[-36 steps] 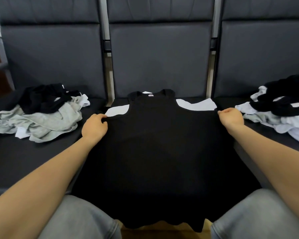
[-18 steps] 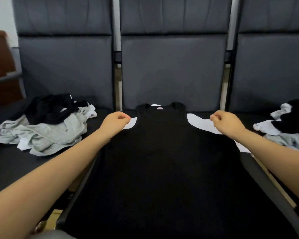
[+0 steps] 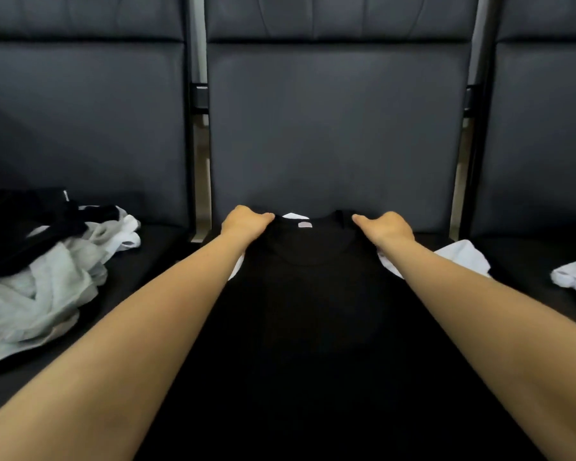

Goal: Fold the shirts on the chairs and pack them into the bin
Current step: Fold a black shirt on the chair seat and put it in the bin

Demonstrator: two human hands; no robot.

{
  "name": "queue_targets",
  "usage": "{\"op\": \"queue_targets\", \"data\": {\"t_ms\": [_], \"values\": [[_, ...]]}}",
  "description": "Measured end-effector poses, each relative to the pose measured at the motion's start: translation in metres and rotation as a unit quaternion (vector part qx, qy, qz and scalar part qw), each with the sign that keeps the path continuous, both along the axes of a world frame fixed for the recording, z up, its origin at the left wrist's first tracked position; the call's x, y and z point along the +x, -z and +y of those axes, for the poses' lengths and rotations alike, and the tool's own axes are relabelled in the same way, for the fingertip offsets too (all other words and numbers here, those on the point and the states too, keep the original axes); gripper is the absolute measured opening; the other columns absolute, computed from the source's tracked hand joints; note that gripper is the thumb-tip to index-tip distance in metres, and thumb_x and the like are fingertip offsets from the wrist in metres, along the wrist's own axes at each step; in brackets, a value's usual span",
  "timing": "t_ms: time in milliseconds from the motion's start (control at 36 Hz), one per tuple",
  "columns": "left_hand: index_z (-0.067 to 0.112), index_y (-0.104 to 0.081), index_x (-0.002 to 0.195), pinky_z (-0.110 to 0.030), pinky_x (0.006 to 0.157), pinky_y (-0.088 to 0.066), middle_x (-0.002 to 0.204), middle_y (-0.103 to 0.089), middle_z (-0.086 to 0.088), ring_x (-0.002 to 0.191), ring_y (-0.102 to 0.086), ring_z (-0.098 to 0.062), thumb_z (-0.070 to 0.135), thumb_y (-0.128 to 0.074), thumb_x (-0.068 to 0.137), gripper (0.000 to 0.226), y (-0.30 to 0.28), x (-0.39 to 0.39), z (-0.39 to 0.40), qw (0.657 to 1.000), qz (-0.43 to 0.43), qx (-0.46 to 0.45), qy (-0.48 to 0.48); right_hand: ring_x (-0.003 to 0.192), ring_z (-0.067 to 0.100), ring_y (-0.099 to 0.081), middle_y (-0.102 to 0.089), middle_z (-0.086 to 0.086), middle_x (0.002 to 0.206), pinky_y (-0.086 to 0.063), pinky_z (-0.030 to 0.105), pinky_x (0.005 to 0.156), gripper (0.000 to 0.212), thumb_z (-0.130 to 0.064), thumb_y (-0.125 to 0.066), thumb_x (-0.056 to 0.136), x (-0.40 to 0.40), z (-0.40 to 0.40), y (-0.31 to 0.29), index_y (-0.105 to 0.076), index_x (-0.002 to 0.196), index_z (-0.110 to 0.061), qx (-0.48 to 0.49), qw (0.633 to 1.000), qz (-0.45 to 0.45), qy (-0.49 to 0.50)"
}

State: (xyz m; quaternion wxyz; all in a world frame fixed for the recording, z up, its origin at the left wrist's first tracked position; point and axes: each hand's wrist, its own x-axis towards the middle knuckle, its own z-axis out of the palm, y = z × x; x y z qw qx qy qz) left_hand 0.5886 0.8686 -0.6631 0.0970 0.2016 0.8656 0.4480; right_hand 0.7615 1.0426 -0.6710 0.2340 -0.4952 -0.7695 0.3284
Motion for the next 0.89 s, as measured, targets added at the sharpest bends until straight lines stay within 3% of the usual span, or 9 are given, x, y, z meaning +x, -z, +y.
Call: {"op": "queue_targets", "data": {"t_ms": [111, 222, 389, 444, 472, 528, 611, 750, 889], "values": [[0.009, -0.061, 0.084, -0.034, 0.072, -0.046, 0.105, -0.065, -0.01, 0.107, -0.059, -0.033, 0.044, -0.065, 0.083, 0.035, 0.018, -0.012, 0.013, 0.994, 0.079, -0.07, -0.018, 0.106, 0.033, -0.06, -0.064, 0.009, 0.104, -0.047, 0.037, 0.086, 0.045, -0.055, -0.065, 0.082, -0.017, 0.008, 0.008, -0.06, 0.094, -0.011, 0.035, 0.998, -0.044, 0.018], [0.016, -0.064, 0.117, -0.038, 0.089, -0.043, 0.129, -0.052, -0.012, 0.126, -0.041, -0.032, 0.041, -0.06, 0.09, 0.037, 0.025, -0.012, 0.017, 0.981, 0.137, -0.135, -0.01, 0.1, 0.026, -0.057, -0.062, 0.003, 0.095, -0.042, 0.036, 0.09, 0.026, -0.041, -0.061, 0.087, -0.021, 0.008, 0.011, -0.059, 0.088, -0.015, 0.039, 0.998, -0.056, 0.002], [0.009, -0.047, 0.125, -0.04, 0.085, -0.045, 0.127, -0.053, -0.012, 0.116, -0.053, -0.033, 0.032, -0.068, 0.088, 0.049, 0.027, -0.01, 0.012, 0.987, 0.136, -0.072, -0.046, 0.074, 0.022, -0.045, -0.046, 0.006, 0.07, -0.036, 0.032, 0.064, 0.033, -0.03, -0.062, 0.087, -0.02, 0.003, 0.008, -0.04, 0.065, -0.019, -0.091, 0.967, 0.236, 0.0], [0.007, -0.057, 0.109, -0.037, 0.071, -0.045, 0.116, -0.062, -0.011, 0.1, -0.061, -0.03, 0.034, -0.066, 0.088, 0.036, 0.027, -0.012, 0.01, 0.982, 0.152, -0.106, -0.039, 0.085, 0.013, -0.039, -0.063, 0.015, 0.086, -0.048, 0.034, 0.074, 0.024, -0.026, -0.068, 0.085, -0.017, 0.002, 0.003, -0.06, 0.077, -0.005, -0.153, 0.939, 0.308, -0.004], [0.007, -0.062, 0.098, -0.035, 0.067, -0.044, 0.111, -0.066, -0.011, 0.093, -0.061, -0.028, 0.035, -0.065, 0.088, 0.03, 0.027, -0.013, 0.01, 0.98, 0.155, -0.122, -0.03, 0.123, 0.028, -0.036, -0.068, 0.02, 0.104, -0.053, 0.039, 0.086, 0.031, -0.025, -0.07, 0.085, -0.015, 0.001, -0.001, -0.066, 0.096, 0.004, -0.177, 0.927, 0.33, -0.004], [0.011, -0.067, 0.095, -0.037, 0.075, -0.049, 0.115, -0.063, -0.01, 0.1, -0.06, -0.028, 0.036, -0.064, 0.088, 0.026, 0.026, -0.016, 0.01, 0.981, 0.147, -0.123, -0.017, 0.107, 0.031, -0.064, -0.065, 0.021, 0.118, -0.051, 0.045, 0.097, 0.042, -0.022, -0.072, 0.086, -0.009, 0.001, -0.006, -0.062, 0.115, 0.006, -0.206, 0.913, 0.352, -0.012], [0.02, -0.068, 0.092, -0.041, 0.095, -0.047, 0.123, -0.055, -0.009, 0.118, -0.05, -0.03, 0.035, -0.061, 0.091, 0.017, 0.022, -0.016, 0.008, 0.988, 0.134, -0.081, -0.007, 0.092, 0.024, -0.064, -0.069, 0.016, 0.11, -0.053, 0.04, 0.091, 0.027, -0.019, -0.073, 0.085, -0.004, 0.004, -0.011, -0.066, 0.1, 0.003, -0.212, 0.909, 0.358, -0.022], [0.012, -0.059, 0.088, -0.026, 0.062, -0.042, 0.083, -0.055, -0.001, 0.079, -0.05, -0.017, 0.024, -0.055, 0.092, 0.013, -0.013, 0.001, -0.006, 0.984, 0.025, 0.174, 0.006, 0.093, 0.027, -0.069, -0.07, 0.009, 0.101, -0.058, 0.042, 0.082, 0.011, -0.016, -0.075, 0.082, 0.011, -0.007, -0.041, -0.065, 0.081, -0.012, -0.253, 0.868, 0.427, -0.013], [0.01, -0.059, 0.084, -0.018, 0.064, -0.04, 0.076, -0.053, 0.004, 0.071, -0.048, -0.007, 0.027, -0.06, 0.093, 0.019, -0.061, 0.034, -0.042, 0.963, 0.045, 0.261, 0.047, 0.097, 0.021, -0.068, -0.071, 0.006, 0.105, -0.057, 0.032, 0.079, 0.007, -0.018, -0.073, 0.085, 0.039, -0.039, -0.073, -0.067, 0.088, -0.015, -0.256, 0.845, 0.466, -0.058]]}}
